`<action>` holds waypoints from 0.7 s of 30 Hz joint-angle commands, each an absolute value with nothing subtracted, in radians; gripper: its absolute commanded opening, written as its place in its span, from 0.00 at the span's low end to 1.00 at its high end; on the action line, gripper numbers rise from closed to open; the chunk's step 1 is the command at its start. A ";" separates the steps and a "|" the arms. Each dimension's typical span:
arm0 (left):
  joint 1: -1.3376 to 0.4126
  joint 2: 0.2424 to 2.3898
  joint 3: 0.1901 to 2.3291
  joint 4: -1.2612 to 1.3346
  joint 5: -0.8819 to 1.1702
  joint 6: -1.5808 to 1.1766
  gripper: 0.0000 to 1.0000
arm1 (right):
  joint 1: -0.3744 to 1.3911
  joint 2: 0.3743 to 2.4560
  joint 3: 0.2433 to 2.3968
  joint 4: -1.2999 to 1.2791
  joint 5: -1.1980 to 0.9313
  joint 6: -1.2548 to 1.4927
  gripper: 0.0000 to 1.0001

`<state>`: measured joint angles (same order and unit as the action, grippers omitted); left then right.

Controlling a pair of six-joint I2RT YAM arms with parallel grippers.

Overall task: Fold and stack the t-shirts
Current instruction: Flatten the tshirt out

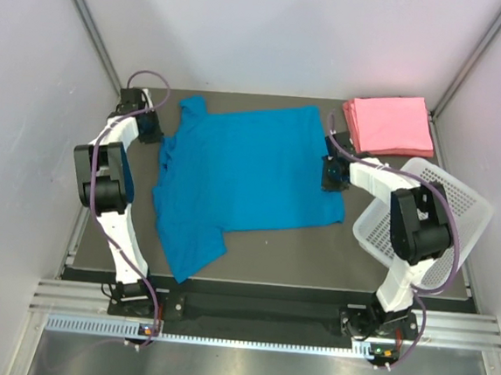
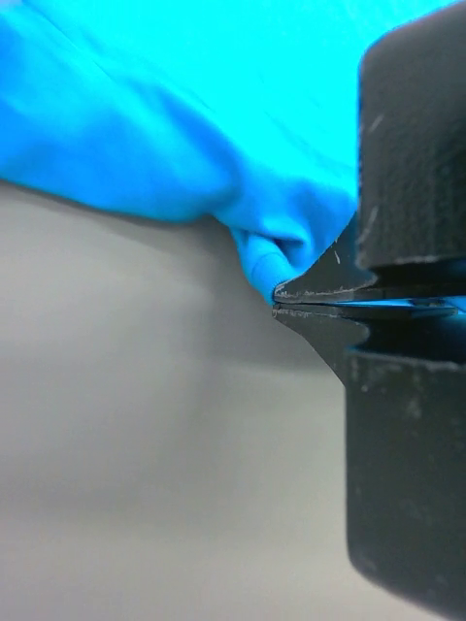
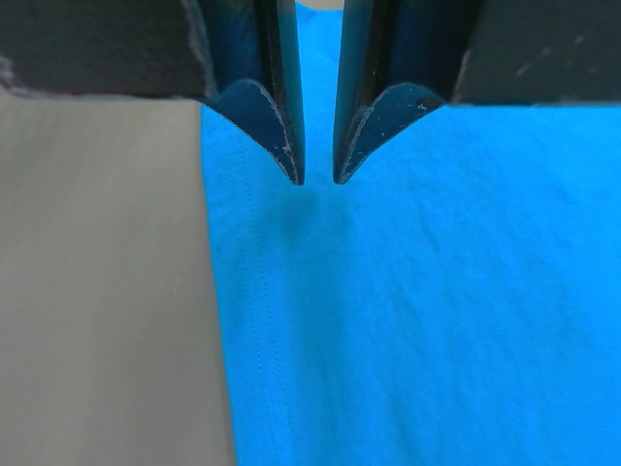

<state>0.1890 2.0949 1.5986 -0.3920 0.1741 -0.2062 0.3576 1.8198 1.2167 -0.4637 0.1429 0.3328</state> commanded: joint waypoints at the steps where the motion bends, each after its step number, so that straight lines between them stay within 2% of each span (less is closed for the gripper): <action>1: 0.190 2.132 1.706 -0.368 0.173 -0.199 0.00 | 0.362 1.851 1.223 -0.449 0.169 0.328 0.18; 8: 0.192 2.207 1.827 -0.434 0.130 -0.181 0.00 | 0.364 1.887 1.227 -0.456 0.207 0.318 0.17; 18: 0.192 2.238 1.917 -0.574 -0.124 -0.159 0.00 | 0.362 1.917 1.244 -0.452 0.207 0.333 0.17; 20: 0.198 2.229 1.939 -0.595 -0.190 -0.187 0.03 | 0.361 1.913 1.259 -0.463 0.204 0.344 0.17; 21: 0.202 2.218 1.953 -0.632 -0.198 -0.222 0.14 | 0.362 1.910 1.265 -0.471 0.204 0.348 0.17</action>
